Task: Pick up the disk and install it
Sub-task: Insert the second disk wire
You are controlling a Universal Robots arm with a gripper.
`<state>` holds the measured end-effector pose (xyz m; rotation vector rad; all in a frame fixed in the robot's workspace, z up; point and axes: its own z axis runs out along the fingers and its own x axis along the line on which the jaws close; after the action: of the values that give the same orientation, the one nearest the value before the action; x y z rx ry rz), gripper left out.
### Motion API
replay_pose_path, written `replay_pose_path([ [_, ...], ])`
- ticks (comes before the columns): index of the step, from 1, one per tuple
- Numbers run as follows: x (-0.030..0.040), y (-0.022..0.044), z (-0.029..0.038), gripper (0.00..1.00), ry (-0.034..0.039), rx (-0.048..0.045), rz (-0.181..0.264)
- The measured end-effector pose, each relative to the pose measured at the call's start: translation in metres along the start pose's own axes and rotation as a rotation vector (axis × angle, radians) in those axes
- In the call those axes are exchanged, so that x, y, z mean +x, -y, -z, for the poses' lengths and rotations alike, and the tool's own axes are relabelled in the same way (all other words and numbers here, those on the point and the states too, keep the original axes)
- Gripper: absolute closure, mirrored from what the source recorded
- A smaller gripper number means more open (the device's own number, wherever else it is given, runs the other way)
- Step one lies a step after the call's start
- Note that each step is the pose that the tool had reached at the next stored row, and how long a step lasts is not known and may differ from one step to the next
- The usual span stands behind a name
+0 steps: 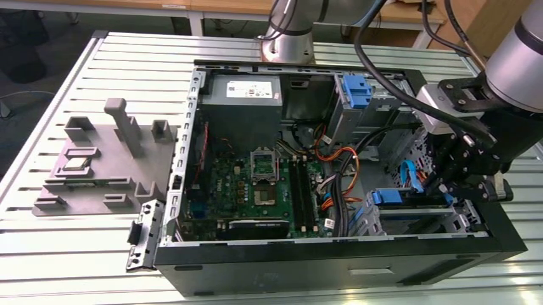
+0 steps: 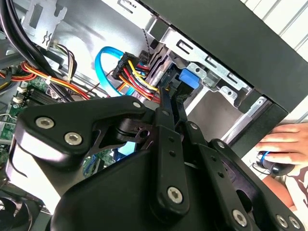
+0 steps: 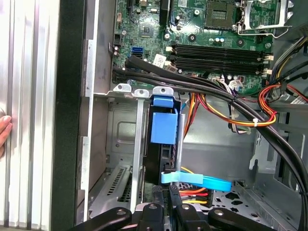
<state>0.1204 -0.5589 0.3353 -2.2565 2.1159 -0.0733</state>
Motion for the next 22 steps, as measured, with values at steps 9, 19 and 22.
replay_pose_path([
  [9, -0.0002, -0.0003, -0.0025, 0.84, -0.0001, 0.0000, 0.000],
  [19, -0.0002, -0.0004, -0.0029, 0.82, 0.0005, 0.0001, 0.000],
  [22, -0.0002, -0.0003, -0.0027, 0.76, 0.0000, 0.0000, 0.000],
])
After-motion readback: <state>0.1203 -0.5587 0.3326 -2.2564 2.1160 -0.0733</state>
